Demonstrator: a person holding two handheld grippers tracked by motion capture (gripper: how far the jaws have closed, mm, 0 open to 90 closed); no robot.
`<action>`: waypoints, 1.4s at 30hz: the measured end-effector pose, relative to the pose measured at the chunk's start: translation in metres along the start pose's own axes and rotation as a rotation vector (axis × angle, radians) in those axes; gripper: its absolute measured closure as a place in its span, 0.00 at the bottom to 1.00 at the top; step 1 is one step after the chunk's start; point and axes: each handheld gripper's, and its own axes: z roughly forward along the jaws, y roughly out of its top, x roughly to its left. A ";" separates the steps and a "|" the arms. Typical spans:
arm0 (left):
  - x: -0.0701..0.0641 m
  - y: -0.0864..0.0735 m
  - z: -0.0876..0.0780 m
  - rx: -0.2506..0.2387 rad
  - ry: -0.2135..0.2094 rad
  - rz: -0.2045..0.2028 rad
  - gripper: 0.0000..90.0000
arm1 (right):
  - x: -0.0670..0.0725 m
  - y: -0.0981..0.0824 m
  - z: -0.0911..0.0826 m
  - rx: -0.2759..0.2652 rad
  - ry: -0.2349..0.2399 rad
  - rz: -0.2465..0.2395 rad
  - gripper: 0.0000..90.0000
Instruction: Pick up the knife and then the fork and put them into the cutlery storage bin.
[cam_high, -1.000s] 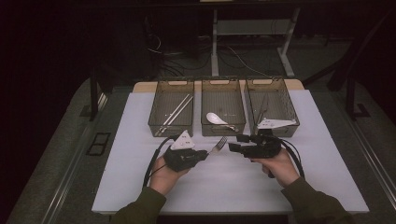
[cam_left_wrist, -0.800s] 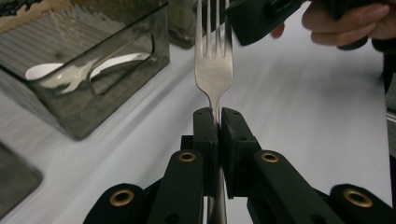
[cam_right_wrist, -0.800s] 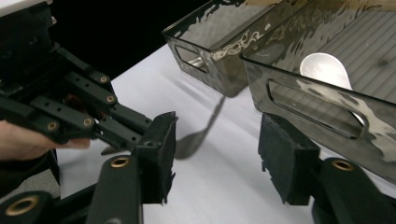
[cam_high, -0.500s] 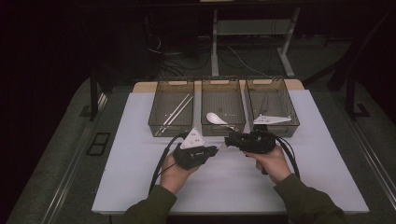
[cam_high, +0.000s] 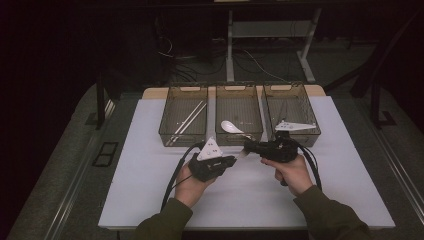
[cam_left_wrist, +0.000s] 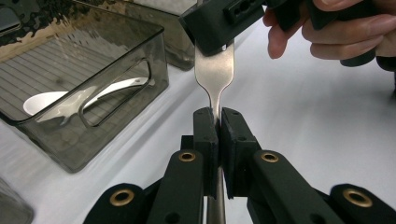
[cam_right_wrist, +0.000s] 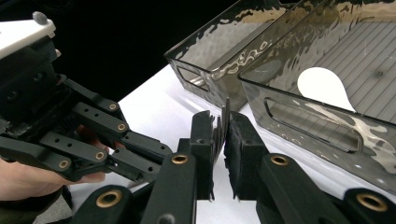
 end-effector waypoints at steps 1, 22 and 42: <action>0.000 0.000 -0.001 -0.003 0.002 0.003 0.94 | 0.000 0.001 0.000 -0.002 -0.002 -0.002 0.91; 0.009 -0.007 -0.017 -0.037 -0.023 -0.035 0.74 | -0.003 0.016 -0.014 -0.061 -0.071 -0.009 0.97; 0.036 -0.053 -0.069 -0.015 0.016 -0.101 0.49 | -0.044 0.058 -0.082 -0.166 -0.270 -0.028 0.97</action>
